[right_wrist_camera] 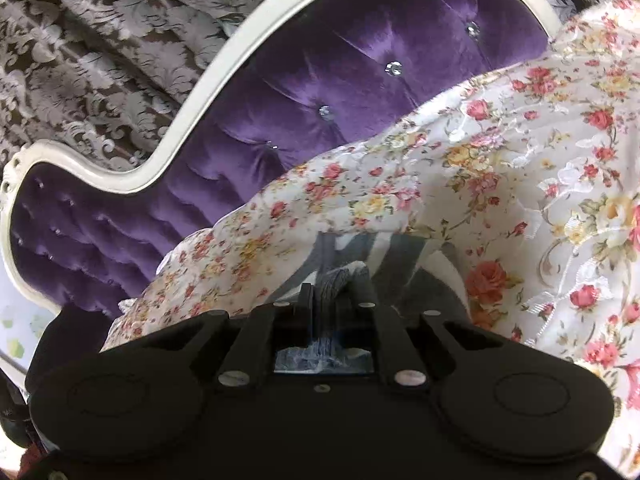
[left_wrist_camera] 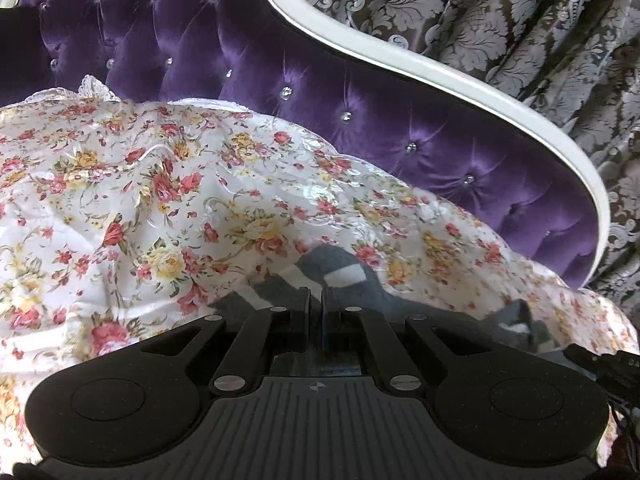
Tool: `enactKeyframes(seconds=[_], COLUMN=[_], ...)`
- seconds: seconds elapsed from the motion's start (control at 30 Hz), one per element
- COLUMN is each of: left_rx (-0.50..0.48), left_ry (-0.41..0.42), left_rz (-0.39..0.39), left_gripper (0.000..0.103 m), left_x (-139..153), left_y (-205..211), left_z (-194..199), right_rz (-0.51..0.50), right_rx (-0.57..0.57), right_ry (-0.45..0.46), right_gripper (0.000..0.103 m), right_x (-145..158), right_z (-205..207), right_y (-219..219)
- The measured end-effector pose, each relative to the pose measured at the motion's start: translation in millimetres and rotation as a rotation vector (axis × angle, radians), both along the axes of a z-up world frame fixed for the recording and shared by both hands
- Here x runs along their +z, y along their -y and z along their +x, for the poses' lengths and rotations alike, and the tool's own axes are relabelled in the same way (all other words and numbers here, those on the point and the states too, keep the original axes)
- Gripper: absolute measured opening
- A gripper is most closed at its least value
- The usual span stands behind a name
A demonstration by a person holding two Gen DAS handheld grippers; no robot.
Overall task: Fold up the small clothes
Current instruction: 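Lift the hem with both tools and fold it toward the collar, then lay the hem onto the collar end and open both tools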
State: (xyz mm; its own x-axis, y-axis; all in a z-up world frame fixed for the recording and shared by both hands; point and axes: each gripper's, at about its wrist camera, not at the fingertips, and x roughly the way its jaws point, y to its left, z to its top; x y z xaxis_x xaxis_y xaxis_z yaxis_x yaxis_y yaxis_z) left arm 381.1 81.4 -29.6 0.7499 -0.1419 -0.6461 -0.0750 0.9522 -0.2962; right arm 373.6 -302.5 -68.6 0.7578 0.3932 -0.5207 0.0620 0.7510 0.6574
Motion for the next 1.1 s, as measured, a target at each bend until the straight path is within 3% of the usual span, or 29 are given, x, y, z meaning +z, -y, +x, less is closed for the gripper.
enactKeyframes(seconds=[0.1,0.13,0.17,0.3,0.5,0.57,0.7,0.8,0.93,1.1], left_rx=[0.012,0.02,0.032,0.051,-0.032,-0.082,-0.177,-0.212,-0.229,-0.2], left_ry=[0.02,0.027,0.033,0.064,0.097,0.092,0.087,0.074,-0.003,0.003], left_rz=[0.006,-0.002,-0.012,0.014,0.126,0.19,0.286,0.319,0.355,0.35], left_gripper=[0.01,0.02,0.035,0.038,0.048,0.055,0.058,0.058,0.059,0.061], left_x=[0,0,1,12,27,27,18,4,-20,-27], left_y=[-4,-7,-10,-15,2,16,45,56,59,51], left_z=[3,5,5,-4,-35,-46,-62,-71,-77,-94], right_rz=[0.009,0.014,0.021,-0.015,-0.083,-0.138,-0.273,-0.385,-0.49,-0.572], right_rx=[-0.022,-0.027,-0.038,-0.089,-0.072,-0.035,0.069,0.139,0.208,0.244], right_ry=[-0.014,-0.012,-0.003,0.054,0.117,0.124,0.114,0.083,-0.009,0.011], right_gripper=[0.022,0.023,0.029,0.062,0.063,0.063,0.063,0.063,0.061,0.061], right_x=[-7,-8,-7,8,34,41,43,33,11,8], right_z=[2,1,-2,-12,-25,-28,-40,-49,-64,-89], right_y=[2,3,5,9,8,-2,-31,-49,-60,-65])
